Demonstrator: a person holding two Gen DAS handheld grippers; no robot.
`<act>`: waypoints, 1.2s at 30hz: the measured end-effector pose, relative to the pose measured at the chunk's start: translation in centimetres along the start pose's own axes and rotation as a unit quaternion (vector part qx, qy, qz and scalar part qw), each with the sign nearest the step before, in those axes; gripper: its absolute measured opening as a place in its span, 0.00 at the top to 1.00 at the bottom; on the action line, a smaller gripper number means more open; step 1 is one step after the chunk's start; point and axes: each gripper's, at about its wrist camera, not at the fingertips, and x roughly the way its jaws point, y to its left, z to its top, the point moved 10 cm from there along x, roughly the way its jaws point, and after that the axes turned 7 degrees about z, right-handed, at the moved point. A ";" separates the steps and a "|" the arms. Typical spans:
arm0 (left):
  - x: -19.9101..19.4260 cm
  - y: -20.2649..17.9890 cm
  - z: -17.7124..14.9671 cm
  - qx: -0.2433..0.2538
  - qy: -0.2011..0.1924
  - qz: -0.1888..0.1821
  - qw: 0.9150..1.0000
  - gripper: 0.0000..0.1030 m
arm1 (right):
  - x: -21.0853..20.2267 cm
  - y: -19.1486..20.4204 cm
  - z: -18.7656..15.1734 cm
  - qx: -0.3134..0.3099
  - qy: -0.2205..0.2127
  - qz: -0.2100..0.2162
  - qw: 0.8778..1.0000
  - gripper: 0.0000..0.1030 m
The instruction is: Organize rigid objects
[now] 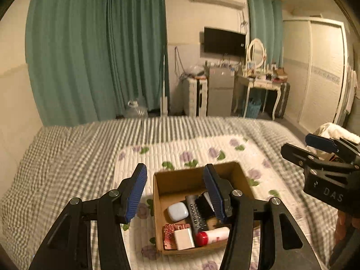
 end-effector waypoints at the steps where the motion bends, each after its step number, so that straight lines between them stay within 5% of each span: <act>1: -1.2 0.0 0.4 0.000 -0.008 -0.002 1.000 0.44 | -1.4 0.0 0.2 -0.002 -0.008 -0.001 1.000 0.36; 7: -6.8 0.2 -0.4 -0.017 -0.035 -0.022 0.999 0.43 | -10.2 0.6 -0.7 0.005 -0.060 -0.003 0.998 0.30; 11: -8.6 0.4 -2.9 -0.016 -0.046 -0.011 0.999 0.22 | -13.1 0.4 -3.2 0.035 -0.082 0.002 0.996 0.28; 17: -7.8 0.4 -6.9 -0.023 -0.054 -0.010 0.998 0.00 | -12.4 -0.1 -6.3 0.043 -0.104 -0.026 0.993 0.00; 25: -4.4 1.5 -11.0 -0.028 -0.036 0.017 0.999 0.00 | -6.6 0.1 -11.0 0.033 -0.086 -0.015 0.996 0.00; 36: -2.9 1.8 -12.4 -0.020 -0.028 0.024 0.999 0.00 | -4.3 0.5 -13.0 0.040 -0.076 -0.014 0.996 0.00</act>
